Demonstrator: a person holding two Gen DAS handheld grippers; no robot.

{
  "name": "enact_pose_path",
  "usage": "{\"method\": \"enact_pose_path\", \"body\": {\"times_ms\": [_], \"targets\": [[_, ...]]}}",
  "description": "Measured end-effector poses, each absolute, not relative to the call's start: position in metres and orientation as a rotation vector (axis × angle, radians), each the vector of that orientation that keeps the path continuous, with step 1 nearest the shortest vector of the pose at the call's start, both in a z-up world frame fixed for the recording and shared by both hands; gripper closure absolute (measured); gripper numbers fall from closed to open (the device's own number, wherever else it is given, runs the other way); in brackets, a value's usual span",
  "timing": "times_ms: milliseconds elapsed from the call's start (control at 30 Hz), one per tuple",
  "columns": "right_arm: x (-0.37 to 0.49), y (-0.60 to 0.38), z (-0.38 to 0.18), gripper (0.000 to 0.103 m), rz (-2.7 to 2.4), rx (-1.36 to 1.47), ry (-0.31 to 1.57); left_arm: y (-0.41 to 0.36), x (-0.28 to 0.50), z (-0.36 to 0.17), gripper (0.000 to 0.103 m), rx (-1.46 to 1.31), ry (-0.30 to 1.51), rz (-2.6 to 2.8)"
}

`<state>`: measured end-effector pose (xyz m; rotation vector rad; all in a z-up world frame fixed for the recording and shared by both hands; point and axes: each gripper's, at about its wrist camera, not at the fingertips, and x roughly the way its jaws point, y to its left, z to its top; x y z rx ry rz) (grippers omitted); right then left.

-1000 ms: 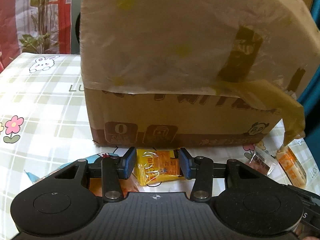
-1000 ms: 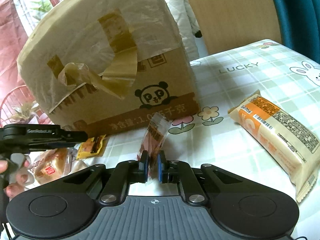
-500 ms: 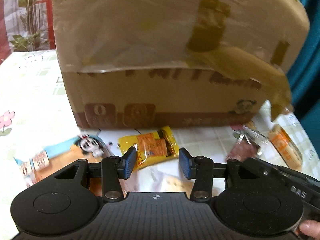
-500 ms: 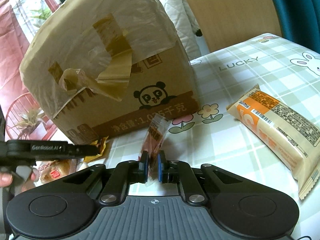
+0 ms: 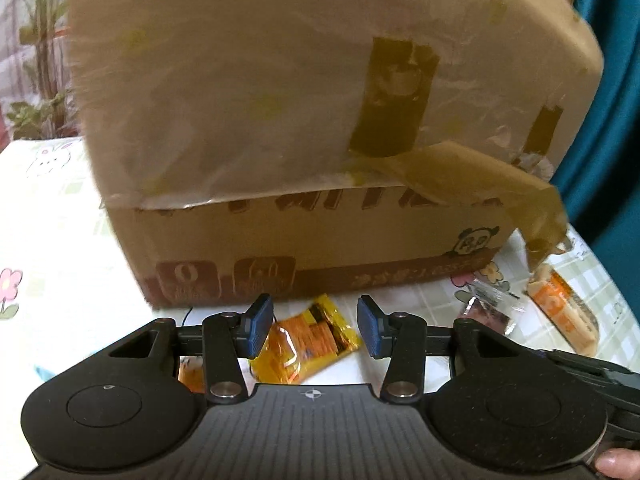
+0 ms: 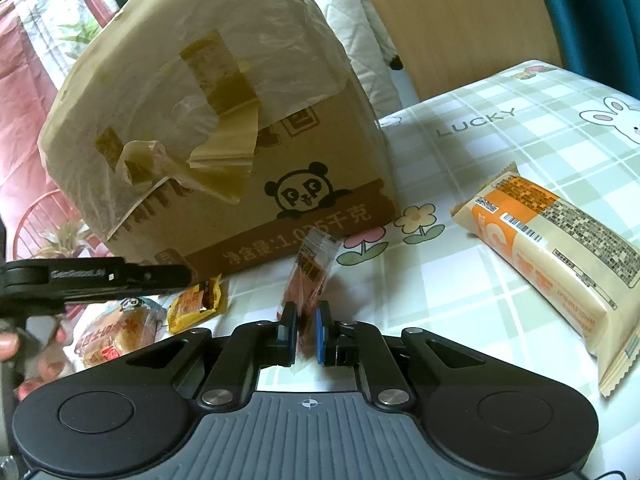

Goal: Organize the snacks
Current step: 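Grasp the yellow spicy-strip packet with the left tool while the right tool holds its packet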

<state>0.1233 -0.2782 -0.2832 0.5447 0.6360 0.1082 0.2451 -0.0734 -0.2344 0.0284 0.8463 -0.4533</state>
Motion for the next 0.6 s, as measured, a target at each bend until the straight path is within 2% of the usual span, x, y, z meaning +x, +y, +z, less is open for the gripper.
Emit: {"method": "enact_pose_path", "body": {"times_ms": [400, 500, 600], "targets": [[0.124, -0.277, -0.283, 0.095, 0.106, 0.546, 0.635, -0.088, 0.231, -0.255, 0.053, 0.206, 0.880, -0.479], [0.124, -0.276, -0.284, 0.095, 0.105, 0.546, 0.635, -0.093, 0.223, -0.256, 0.048, 0.244, 0.868, -0.487], [0.124, -0.276, -0.283, 0.095, 0.107, 0.546, 0.634, -0.096, 0.220, -0.258, 0.048, 0.227, 0.876, -0.508]]}}
